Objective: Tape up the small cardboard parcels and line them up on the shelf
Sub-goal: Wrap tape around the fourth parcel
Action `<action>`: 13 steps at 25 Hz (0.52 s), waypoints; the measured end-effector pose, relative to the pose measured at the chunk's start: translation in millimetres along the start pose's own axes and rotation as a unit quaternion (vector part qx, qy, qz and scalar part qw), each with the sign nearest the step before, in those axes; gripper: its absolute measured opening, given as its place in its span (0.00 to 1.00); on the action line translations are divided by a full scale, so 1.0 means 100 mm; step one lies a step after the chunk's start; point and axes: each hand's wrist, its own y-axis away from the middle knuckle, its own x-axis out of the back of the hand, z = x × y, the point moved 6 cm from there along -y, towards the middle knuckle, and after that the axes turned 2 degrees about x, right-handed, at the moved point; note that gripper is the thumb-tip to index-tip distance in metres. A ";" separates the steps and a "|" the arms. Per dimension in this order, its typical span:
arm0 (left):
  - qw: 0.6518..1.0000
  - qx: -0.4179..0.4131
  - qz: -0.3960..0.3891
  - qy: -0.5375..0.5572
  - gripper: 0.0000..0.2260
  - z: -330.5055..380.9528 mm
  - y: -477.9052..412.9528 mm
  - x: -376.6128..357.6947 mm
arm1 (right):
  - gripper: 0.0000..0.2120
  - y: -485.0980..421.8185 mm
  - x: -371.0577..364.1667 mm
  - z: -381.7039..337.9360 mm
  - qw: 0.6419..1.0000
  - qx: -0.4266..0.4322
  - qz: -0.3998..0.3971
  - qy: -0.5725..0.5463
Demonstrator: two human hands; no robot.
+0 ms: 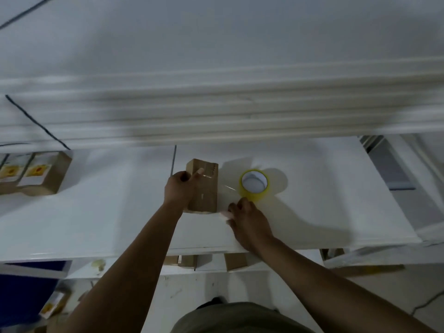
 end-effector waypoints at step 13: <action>0.997 0.032 -0.065 -0.018 0.22 -0.22 -0.15 -0.03 | 0.11 -0.04 0.09 -0.01 0.640 -0.238 0.161 -0.713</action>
